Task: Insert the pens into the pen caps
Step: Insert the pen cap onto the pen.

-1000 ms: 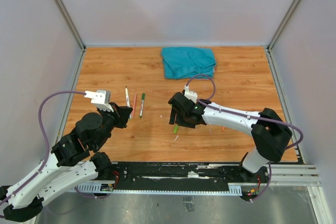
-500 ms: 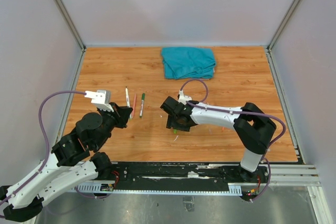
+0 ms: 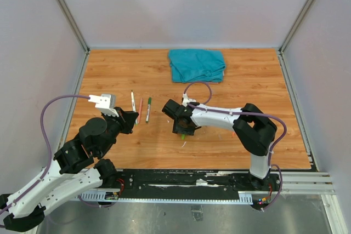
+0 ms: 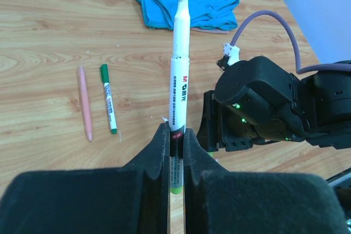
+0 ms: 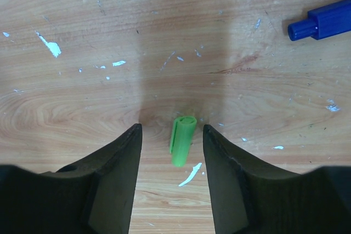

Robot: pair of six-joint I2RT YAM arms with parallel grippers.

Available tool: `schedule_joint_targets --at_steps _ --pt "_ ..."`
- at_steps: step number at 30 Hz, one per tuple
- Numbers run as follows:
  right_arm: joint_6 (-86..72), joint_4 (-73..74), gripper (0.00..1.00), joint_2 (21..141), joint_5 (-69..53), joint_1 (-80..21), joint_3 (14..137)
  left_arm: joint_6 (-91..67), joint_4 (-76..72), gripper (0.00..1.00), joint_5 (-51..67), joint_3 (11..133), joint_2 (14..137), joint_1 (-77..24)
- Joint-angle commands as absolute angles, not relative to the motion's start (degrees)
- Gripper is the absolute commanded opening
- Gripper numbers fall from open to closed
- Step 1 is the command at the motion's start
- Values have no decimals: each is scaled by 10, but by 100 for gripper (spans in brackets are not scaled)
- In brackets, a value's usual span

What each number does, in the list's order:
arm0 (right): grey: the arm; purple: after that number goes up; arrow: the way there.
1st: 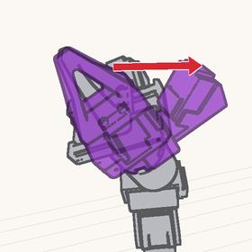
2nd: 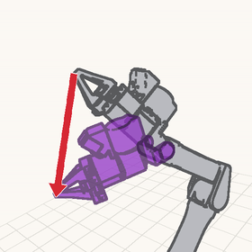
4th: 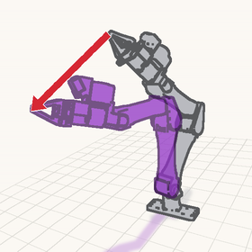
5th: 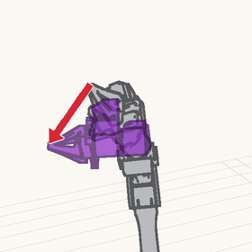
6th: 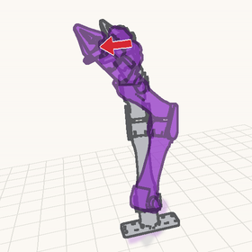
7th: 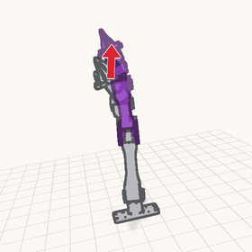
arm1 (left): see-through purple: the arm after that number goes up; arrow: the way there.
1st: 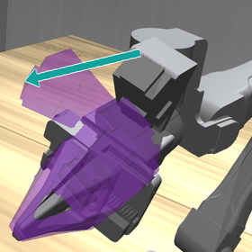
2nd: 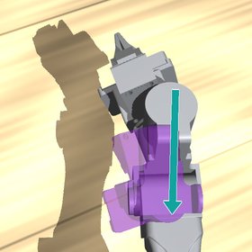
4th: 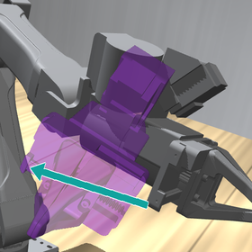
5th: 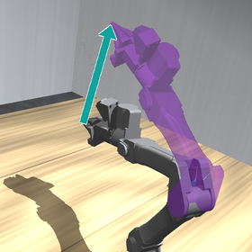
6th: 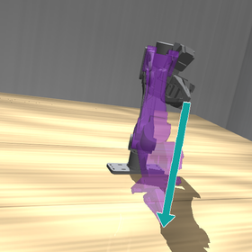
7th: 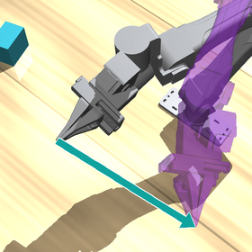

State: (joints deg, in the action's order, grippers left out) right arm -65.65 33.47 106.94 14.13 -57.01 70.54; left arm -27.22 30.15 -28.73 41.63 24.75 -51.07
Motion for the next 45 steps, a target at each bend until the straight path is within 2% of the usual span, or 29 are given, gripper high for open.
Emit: schedule_joint_targets --at_steps 1,10,17,22,26,32,45 --pt "-658 375 47 1094 161 -578 717 -267 293 0 -293 416 242 -509" --pt "-656 368 30 1091 162 -578 703 -268 294 1 -295 416 236 -510" --pt "-628 346 24 1062 167 -578 676 -269 294 1 -294 416 236 -509" --pt "-534 313 19 1034 162 -574 652 -268 293 1 -292 416 236 -509" --pt "-455 313 17 1015 165 -561 639 -268 293 1 -292 416 236 -509" --pt "-365 292 19 991 108 -529 605 -265 289 0 -290 415 238 -509" --pt "-342 316 23 1012 74 -529 607 -265 288 1 -289 414 246 -509"
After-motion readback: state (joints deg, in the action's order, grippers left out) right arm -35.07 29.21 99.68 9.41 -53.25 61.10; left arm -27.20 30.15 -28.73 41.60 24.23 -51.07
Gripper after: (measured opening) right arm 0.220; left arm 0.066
